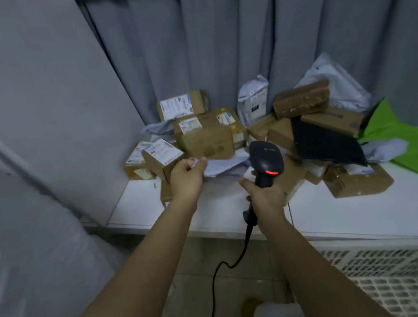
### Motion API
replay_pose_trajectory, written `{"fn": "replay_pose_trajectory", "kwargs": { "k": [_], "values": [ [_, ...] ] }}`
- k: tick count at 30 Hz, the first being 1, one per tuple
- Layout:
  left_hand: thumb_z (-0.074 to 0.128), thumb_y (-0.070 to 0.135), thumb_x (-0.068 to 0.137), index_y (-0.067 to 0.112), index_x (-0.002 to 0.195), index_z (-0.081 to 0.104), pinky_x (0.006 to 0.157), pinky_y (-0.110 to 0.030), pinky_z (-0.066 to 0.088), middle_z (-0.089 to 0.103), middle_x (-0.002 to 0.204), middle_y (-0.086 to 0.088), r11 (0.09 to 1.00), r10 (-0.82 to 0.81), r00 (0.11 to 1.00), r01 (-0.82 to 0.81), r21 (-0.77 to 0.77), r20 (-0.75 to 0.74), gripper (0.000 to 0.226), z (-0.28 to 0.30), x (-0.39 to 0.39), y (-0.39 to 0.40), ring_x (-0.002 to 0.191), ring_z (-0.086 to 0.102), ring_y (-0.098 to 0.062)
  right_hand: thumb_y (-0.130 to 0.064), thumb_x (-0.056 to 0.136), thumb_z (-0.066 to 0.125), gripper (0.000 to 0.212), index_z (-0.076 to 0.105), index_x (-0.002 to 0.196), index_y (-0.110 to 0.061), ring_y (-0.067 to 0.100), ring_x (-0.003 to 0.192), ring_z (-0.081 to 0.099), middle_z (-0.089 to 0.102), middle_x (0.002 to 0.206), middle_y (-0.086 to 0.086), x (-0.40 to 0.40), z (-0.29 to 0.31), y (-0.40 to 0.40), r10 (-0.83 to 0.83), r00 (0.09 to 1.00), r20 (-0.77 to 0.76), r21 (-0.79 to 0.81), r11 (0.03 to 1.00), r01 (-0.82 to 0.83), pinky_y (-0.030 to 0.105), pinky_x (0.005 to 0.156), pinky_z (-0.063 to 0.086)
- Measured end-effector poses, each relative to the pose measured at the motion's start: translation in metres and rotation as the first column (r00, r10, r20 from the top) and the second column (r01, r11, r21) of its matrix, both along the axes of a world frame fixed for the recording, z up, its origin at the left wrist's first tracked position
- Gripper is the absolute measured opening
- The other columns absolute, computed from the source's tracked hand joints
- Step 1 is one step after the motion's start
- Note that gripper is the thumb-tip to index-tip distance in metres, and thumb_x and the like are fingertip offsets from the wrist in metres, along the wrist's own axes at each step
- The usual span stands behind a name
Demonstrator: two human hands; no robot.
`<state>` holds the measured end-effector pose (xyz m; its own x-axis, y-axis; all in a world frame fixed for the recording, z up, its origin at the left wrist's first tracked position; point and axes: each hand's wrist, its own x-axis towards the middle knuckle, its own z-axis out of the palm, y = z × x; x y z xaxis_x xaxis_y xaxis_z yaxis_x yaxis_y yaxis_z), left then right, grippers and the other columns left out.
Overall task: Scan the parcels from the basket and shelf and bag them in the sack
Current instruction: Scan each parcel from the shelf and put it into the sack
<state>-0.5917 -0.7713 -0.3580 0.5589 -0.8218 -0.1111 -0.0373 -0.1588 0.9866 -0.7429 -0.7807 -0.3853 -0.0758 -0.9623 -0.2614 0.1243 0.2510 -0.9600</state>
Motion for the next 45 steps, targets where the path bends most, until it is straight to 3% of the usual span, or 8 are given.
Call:
{"fn": "replay_pose_trajectory", "kwargs": {
  "k": [8, 13, 17, 23, 31, 36, 41, 45],
  "values": [
    [0.058, 0.02, 0.093, 0.011, 0.087, 0.06, 0.057, -0.025, 0.045, 0.06, 0.077, -0.005, 0.996, 0.037, 0.978, -0.019, 0.088, -0.205, 0.011, 0.105, 0.005, 0.123, 0.069, 0.057, -0.016, -0.017, 0.081, 0.079, 0.035, 0.062, 0.106, 0.001, 0.019, 0.069, 0.053, 0.059, 0.079, 0.009, -0.02, 0.072, 0.094, 0.196, 0.979, -0.062, -0.154, 0.967, -0.204, 0.03, 0.062, 0.045],
    [0.036, 0.049, 0.1, 0.018, 0.109, 0.063, 0.063, -0.026, 0.046, 0.068, 0.091, 0.001, 0.996, -0.086, 0.974, 0.084, -0.017, -0.209, 0.042, 0.14, -0.008, 0.191, 0.082, 0.062, -0.013, -0.001, 0.083, 0.067, 0.01, 0.058, 0.085, -0.006, 0.019, 0.057, 0.049, 0.052, 0.063, 0.005, -0.021, 0.123, 0.143, 0.174, 0.981, -0.084, -0.203, 0.961, -0.188, 0.022, 0.049, 0.039],
    [0.048, 0.064, 0.088, 0.021, 0.119, 0.053, 0.087, -0.031, 0.05, 0.068, 0.11, 0.001, 0.966, -0.208, 0.977, 0.197, -0.165, -0.049, 0.053, 0.142, -0.011, 0.236, 0.103, 0.064, -0.015, -0.011, 0.081, 0.074, 0.022, 0.065, 0.102, -0.011, 0.018, 0.081, 0.064, 0.068, 0.087, 0.002, -0.021, 0.177, 0.165, 0.124, 0.99, 0.066, -0.274, 0.956, -0.102, 0.028, 0.066, 0.05],
    [0.077, 0.014, 0.079, 0.027, 0.116, 0.056, 0.094, -0.032, 0.052, 0.068, 0.114, 0.007, 0.93, -0.342, 0.897, 0.365, -0.035, 0.279, 0.044, 0.148, -0.005, 0.274, 0.104, 0.065, -0.01, -0.013, 0.08, 0.074, 0.015, 0.063, 0.088, -0.016, 0.024, 0.08, 0.065, 0.067, 0.082, 0.004, -0.028, 0.224, 0.187, 0.202, 0.97, 0.135, -0.293, 0.943, -0.156, 0.037, 0.074, 0.056],
    [0.074, 0.018, 0.083, 0.015, 0.118, 0.056, 0.077, -0.052, 0.057, 0.067, 0.11, -0.001, 0.984, -0.001, 0.979, 0.038, -0.176, 0.206, 0.04, 0.173, -0.001, 0.273, 0.094, 0.065, -0.022, -0.024, 0.079, 0.078, 0.027, 0.06, 0.098, -0.016, 0.018, 0.079, 0.058, 0.061, 0.082, 0.0, -0.047, 0.222, 0.2, 0.269, 0.961, 0.059, -0.269, 0.932, -0.245, 0.035, 0.075, 0.048],
    [0.073, 0.013, 0.084, 0.012, 0.114, 0.055, 0.051, -0.034, 0.052, 0.066, 0.112, -0.008, 0.978, 0.047, 0.986, -0.012, -0.206, 0.162, 0.036, 0.175, -0.002, 0.264, 0.093, 0.065, -0.029, -0.019, 0.077, 0.078, 0.025, 0.064, 0.096, -0.012, 0.018, 0.066, 0.056, 0.061, 0.075, 0.007, -0.049, 0.207, 0.209, 0.39, 0.911, -0.133, -0.291, 0.863, -0.413, 0.031, 0.062, 0.046],
    [0.074, 0.018, 0.082, 0.014, 0.119, 0.055, 0.054, -0.038, 0.054, 0.065, 0.115, -0.005, 0.978, 0.103, 0.977, -0.066, -0.197, 0.187, 0.042, 0.174, -0.003, 0.256, 0.099, 0.063, -0.03, -0.028, 0.078, 0.078, 0.025, 0.064, 0.09, -0.011, 0.021, 0.069, 0.057, 0.061, 0.074, 0.007, -0.049, 0.199, 0.218, 0.476, 0.831, -0.287, -0.285, 0.786, -0.549, 0.031, 0.062, 0.047],
    [0.074, 0.021, 0.082, 0.014, 0.119, 0.053, 0.079, -0.051, 0.056, 0.063, 0.119, -0.006, 0.981, 0.121, 0.964, -0.079, -0.179, 0.238, 0.044, 0.174, -0.003, 0.249, 0.104, 0.06, -0.029, -0.029, 0.079, 0.078, 0.028, 0.066, 0.094, -0.009, 0.02, 0.066, 0.056, 0.06, 0.074, 0.007, -0.046, 0.197, 0.217, 0.545, 0.806, -0.229, -0.231, 0.774, -0.589, 0.028, 0.057, 0.047]
  ]
}}
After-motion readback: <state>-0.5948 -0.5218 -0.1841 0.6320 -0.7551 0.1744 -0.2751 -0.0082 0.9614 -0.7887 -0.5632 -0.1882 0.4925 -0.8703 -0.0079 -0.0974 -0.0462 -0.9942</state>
